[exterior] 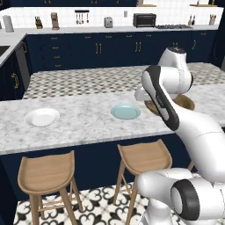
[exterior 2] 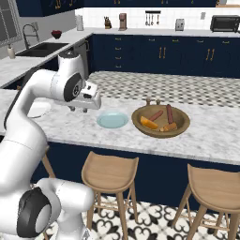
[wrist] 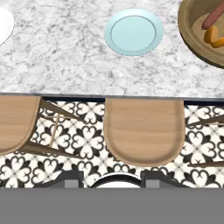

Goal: Place one bun and one sausage from the bowl on each plate.

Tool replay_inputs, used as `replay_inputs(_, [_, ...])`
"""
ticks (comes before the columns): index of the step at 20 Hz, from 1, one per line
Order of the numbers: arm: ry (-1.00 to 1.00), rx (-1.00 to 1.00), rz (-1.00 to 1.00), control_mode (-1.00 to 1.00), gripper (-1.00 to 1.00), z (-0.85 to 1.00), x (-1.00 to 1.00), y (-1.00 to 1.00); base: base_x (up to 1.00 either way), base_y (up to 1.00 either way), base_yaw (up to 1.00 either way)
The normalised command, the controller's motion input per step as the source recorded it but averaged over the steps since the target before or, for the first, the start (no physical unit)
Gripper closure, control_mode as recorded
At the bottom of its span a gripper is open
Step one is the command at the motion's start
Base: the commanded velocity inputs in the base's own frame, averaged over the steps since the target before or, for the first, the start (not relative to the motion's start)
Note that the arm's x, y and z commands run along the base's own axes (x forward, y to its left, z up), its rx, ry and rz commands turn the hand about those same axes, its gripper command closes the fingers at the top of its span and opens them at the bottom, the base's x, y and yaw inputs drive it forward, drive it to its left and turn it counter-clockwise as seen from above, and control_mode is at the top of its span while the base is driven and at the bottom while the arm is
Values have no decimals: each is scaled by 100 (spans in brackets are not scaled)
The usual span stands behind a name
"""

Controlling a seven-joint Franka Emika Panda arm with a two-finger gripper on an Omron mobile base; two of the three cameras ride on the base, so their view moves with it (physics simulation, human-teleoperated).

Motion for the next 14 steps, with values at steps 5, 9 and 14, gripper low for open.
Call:
replay_inputs(5, [12,5,0,-100,-100,0,22,-35,0,0,0])
replay_inputs(9, [10,8,0,-100,-100,-17,46,-71,0,0,0])
replay_inputs(14, [8,6,0,-100,-100,-23,48,-74,0,0,0])
